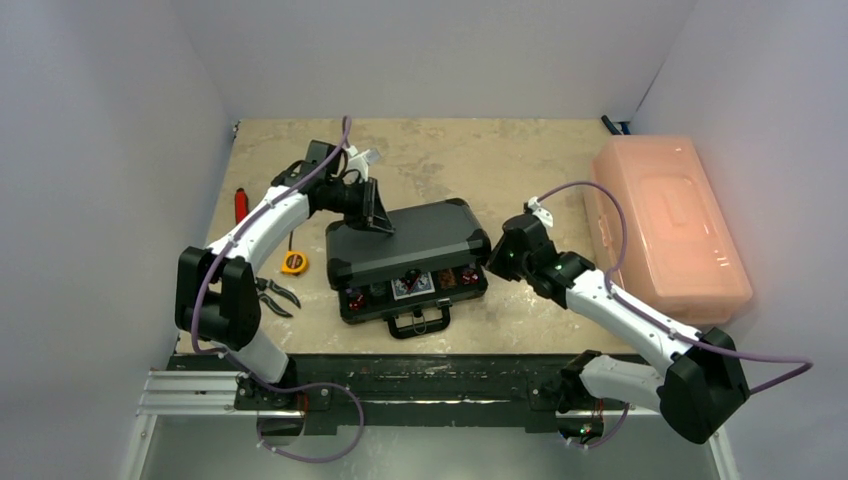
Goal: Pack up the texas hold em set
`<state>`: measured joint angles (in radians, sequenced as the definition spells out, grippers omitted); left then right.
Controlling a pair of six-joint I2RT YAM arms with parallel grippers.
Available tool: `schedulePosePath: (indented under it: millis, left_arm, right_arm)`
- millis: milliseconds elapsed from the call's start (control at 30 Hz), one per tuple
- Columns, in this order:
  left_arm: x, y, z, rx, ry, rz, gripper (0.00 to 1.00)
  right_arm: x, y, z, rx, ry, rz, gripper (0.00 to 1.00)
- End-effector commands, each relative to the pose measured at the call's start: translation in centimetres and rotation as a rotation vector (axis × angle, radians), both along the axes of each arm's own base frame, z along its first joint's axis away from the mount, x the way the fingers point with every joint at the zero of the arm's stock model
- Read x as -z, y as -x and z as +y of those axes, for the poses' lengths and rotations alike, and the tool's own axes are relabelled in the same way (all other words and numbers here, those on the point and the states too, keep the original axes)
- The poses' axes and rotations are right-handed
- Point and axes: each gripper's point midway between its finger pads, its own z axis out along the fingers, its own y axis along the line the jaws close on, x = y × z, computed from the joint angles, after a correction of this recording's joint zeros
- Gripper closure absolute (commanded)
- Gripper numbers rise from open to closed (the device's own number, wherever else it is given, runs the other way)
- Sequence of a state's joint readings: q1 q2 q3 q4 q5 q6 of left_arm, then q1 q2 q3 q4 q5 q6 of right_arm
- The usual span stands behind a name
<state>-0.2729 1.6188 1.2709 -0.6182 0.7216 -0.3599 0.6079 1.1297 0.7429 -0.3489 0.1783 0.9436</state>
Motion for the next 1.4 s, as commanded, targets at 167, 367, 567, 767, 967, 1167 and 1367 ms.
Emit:
schedulePosePath:
  millis: [167,367,567,767,967,1167,1367]
  left_arm:
    - [0.3,2.1,-1.3,0.037,-0.001,0.019,0.87]
    - [-0.2,2.3,-1.6,0.041,-0.001,0.006,0.88]
    - [-0.8,2.5,-1.6,0.04,-0.018,-0.016,0.88]
    - [-1.1,3.0,-1.5,0.043,-0.042,-0.033,0.87]
    - [-1.6,3.6,-1.8,0.058,-0.058,-0.056,0.83]
    - [-2.2,3.9,-2.2,0.07,-0.061,-0.081,0.76]
    - [-3.5,4.2,-2.1,0.068,-0.079,-0.159,0.5]
  right_arm:
    - [-1.6,-0.7,0.6,0.02,-0.079,-0.08,1.0]
    - [-1.3,-0.4,0.4,0.02,-0.075,-0.074,1.0]
    - [-1.6,-0.2,-0.2,0.032,-0.058,-0.084,1.0]
    - [-2.4,0.0,-0.9,0.045,-0.044,-0.106,1.0]
    - [-3.0,0.7,-2.1,0.062,-0.014,-0.114,1.0]
    - [-3.5,1.3,-3.4,0.087,0.005,-0.128,1.0]
    - [-3.8,1.5,-3.8,0.087,0.017,-0.139,1.0]
